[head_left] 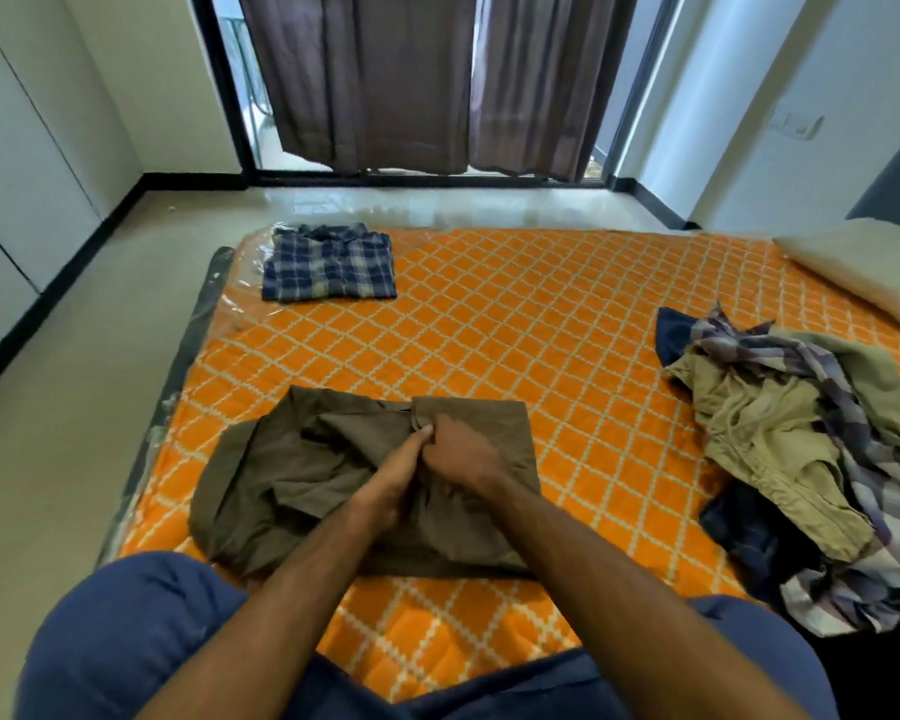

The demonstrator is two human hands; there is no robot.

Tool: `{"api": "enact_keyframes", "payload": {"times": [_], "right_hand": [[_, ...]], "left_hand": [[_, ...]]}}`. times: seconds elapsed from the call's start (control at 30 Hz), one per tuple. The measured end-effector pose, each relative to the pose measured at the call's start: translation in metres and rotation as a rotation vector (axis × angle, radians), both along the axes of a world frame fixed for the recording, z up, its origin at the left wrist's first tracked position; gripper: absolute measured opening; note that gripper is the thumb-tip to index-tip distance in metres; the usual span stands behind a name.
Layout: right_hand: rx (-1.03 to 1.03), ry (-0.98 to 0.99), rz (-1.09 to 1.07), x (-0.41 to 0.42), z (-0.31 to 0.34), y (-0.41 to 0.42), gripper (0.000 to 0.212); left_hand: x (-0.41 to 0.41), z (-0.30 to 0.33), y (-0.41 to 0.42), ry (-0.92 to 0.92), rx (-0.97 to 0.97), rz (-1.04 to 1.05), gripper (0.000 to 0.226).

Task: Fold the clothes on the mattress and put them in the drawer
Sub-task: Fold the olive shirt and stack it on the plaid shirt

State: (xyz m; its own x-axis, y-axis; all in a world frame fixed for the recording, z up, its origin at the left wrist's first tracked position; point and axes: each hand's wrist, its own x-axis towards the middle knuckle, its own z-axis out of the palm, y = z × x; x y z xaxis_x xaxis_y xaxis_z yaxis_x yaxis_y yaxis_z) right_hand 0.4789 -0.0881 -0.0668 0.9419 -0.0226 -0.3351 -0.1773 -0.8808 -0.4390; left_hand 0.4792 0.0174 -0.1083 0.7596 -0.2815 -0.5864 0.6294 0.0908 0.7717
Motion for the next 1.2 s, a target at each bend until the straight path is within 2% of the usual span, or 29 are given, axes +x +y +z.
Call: {"api": "enact_keyframes", "payload": {"times": [0.03, 0.1, 0.17, 0.2, 0.27, 0.3, 0.37, 0.43, 0.53, 0.6, 0.67, 0.7, 0.83, 0.87, 1.0, 1.07, 1.2], "right_hand": [[0.018, 0.026, 0.004, -0.002, -0.001, -0.002, 0.04], [0.187, 0.057, -0.037, -0.01, -0.003, -0.014, 0.036], [0.317, -0.032, -0.161, -0.017, -0.006, -0.038, 0.025], [0.301, -0.12, -0.223, -0.019, -0.007, -0.054, 0.02], [0.165, -0.238, -0.355, -0.02, -0.019, -0.089, 0.021], [0.088, -0.216, -0.395, -0.021, -0.025, -0.101, 0.03], [0.064, -0.069, -0.474, -0.025, -0.045, -0.118, 0.051], [0.28, 0.076, -0.536, -0.028, -0.063, -0.12, 0.059], [0.526, 0.062, -0.618, -0.03, -0.077, -0.116, 0.055], [0.638, 0.045, -0.642, -0.028, -0.081, -0.117, 0.052], [0.727, 0.074, -0.631, -0.028, -0.085, -0.121, 0.042], [0.743, 0.092, -0.623, -0.029, -0.087, -0.123, 0.042], [0.766, 0.11, -0.613, -0.028, -0.095, -0.128, 0.057], [0.776, 0.123, -0.606, -0.028, -0.094, -0.129, 0.061], [0.814, 0.119, -0.568, -0.034, -0.094, -0.131, 0.08], [0.823, 0.1, -0.552, -0.038, -0.091, -0.13, 0.077], [0.879, 0.128, -0.539, -0.038, -0.09, -0.132, 0.076]], "left_hand": [[0.003, 0.002, 0.01, -0.005, 0.064, -0.039, 0.044], [0.007, 0.004, 0.03, -0.04, 0.194, -0.147, 0.04], [0.009, 0.013, 0.04, -0.113, 0.332, -0.226, 0.035], [0.013, 0.014, 0.042, -0.19, 0.475, -0.232, 0.035], [0.022, 0.013, 0.038, -0.466, 0.849, -0.214, 0.039], [0.025, 0.01, 0.034, -0.656, 0.946, -0.179, 0.036], [0.023, 0.005, 0.018, -1.037, 0.959, -0.174, 0.029], [0.011, -0.001, 0.004, -1.231, 1.014, -0.403, 0.037], [-0.007, -0.025, 0.003, -1.229, 1.256, -0.811, 0.077], [-0.006, -0.037, 0.01, -1.148, 1.316, -0.86, 0.094], [0.004, -0.034, 0.012, -1.094, 1.289, -0.847, 0.097], [0.011, -0.03, 0.011, -1.082, 1.267, -0.857, 0.092], [0.031, -0.011, 0.023, -1.162, 1.155, -0.899, 0.046], [0.032, -0.008, 0.028, -1.194, 1.161, -0.942, 0.043], [0.029, -0.004, 0.031, -1.279, 1.193, -1.066, 0.061], [0.025, -0.002, 0.02, -1.235, 1.17, -1.055, 0.054], [0.025, 0.001, 0.005, -0.966, 1.225, -0.99, 0.037]]}}
